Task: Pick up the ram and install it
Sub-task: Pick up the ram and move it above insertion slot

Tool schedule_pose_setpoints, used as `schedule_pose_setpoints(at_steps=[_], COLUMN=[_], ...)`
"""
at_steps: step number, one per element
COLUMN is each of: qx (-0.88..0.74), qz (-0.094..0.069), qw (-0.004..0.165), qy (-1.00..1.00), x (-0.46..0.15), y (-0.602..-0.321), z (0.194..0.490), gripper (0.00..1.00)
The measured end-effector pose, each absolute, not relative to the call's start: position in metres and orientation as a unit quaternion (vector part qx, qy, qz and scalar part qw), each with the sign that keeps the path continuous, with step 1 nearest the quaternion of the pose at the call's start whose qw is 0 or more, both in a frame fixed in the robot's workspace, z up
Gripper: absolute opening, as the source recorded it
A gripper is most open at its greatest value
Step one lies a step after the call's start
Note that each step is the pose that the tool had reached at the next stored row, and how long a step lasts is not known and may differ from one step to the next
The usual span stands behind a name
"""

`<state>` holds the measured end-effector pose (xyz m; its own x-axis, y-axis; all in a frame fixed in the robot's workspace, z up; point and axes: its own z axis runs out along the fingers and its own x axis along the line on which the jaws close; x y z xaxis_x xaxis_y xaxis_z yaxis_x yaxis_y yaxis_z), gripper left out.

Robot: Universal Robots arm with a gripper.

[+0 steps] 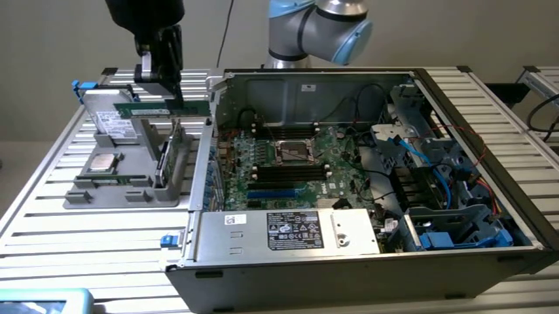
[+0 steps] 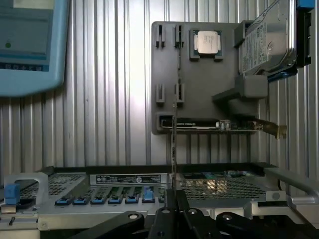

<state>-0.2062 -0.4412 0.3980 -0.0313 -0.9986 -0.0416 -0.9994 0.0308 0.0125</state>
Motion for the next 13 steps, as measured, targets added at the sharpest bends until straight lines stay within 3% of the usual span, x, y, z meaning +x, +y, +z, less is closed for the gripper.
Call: schedule_pose_setpoints(at_steps=[13], qx=[-0.696], qz=[0.019], qw=[0.011], qy=[0.718], x=[-0.143], y=[-0.441], z=[0.398], gripper=[0.12])
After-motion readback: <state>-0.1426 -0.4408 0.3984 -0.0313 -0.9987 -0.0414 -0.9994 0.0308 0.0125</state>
